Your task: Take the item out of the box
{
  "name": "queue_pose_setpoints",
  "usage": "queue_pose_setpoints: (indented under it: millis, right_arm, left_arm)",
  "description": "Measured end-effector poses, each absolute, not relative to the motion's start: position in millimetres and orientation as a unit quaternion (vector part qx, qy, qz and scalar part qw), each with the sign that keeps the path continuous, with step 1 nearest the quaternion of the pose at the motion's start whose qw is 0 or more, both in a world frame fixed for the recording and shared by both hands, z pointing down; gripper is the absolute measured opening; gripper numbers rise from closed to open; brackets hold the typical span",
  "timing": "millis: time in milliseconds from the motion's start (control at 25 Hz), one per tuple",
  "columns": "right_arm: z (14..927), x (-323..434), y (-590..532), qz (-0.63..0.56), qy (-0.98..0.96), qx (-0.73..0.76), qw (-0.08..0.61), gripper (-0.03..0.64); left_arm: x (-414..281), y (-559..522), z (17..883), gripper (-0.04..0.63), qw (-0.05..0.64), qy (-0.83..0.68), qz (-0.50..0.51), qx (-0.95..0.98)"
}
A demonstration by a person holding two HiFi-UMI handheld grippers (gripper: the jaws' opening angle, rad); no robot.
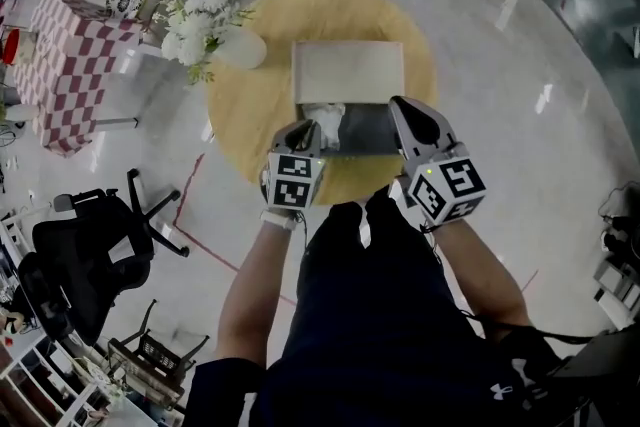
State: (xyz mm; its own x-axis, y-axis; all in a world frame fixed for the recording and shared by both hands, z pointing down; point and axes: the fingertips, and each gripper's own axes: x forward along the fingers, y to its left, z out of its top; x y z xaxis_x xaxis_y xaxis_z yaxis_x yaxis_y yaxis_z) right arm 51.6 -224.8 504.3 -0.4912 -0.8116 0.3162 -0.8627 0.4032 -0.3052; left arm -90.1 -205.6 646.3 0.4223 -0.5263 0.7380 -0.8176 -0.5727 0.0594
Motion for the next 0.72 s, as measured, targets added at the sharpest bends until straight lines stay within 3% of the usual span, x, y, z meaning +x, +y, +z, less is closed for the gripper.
queue_pose_setpoints:
  millis: [720]
  right_arm:
    - [513, 91, -230, 0.242, -0.807, 0.537, 0.04, 0.009]
  left_arm:
    - [-72, -194, 715, 0.081, 0.219, -0.337, 0.506, 0.764]
